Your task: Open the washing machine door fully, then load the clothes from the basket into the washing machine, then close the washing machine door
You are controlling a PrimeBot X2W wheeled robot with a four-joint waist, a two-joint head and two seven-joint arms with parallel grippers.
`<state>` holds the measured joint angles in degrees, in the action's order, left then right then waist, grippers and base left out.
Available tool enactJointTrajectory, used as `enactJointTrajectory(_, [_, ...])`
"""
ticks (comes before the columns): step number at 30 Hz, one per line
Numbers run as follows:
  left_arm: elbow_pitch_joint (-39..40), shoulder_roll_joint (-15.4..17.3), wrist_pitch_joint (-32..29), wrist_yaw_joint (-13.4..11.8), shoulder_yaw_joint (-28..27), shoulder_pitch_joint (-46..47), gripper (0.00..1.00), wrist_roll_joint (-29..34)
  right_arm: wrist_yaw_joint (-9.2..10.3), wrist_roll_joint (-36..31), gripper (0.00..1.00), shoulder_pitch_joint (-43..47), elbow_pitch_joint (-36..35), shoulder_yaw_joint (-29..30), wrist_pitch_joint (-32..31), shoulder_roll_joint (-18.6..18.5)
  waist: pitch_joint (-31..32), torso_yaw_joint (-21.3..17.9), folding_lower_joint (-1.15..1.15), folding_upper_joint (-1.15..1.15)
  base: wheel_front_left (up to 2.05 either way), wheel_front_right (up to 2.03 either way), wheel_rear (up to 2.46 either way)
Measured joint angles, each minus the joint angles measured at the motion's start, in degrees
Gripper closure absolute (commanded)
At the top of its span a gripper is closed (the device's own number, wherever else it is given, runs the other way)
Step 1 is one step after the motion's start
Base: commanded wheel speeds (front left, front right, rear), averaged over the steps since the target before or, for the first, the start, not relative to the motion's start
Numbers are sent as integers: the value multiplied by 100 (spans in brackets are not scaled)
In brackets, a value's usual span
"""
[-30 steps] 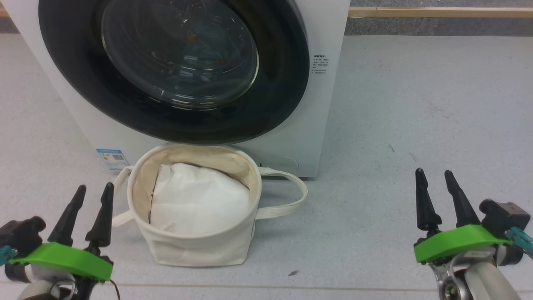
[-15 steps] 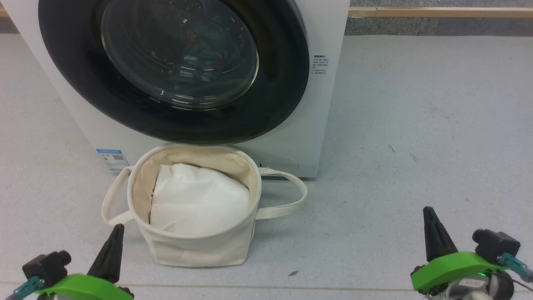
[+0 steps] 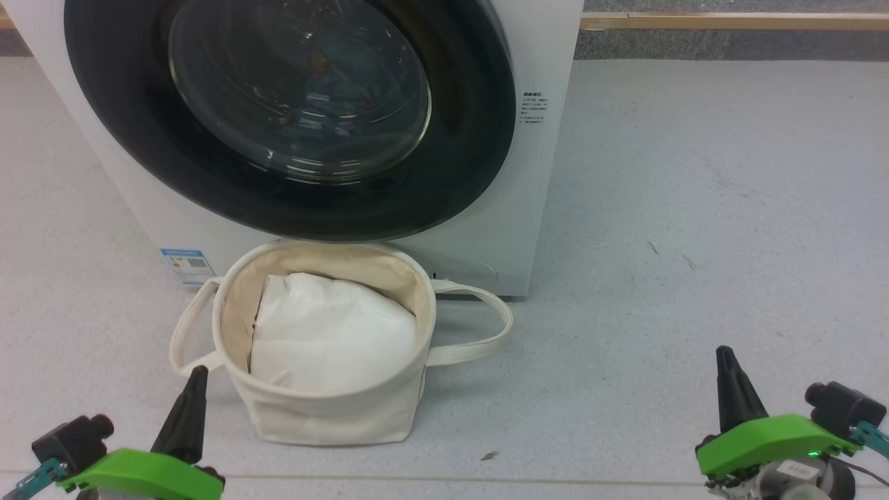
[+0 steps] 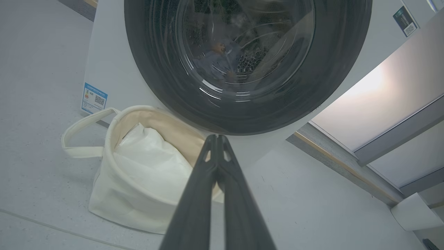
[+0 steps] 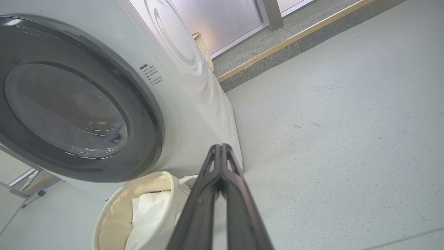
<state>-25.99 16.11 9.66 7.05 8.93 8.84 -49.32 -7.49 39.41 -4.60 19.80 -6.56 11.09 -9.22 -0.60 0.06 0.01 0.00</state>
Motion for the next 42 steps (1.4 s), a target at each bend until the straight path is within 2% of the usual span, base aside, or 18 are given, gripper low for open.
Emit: enactJointTrajectory(42, [442, -557, -665, -49, -572, -82, 100, -1774, 0, 2194, 100, 0, -118, 579, -708, 285, 27, -3, 0, 0, 0, 0, 0])
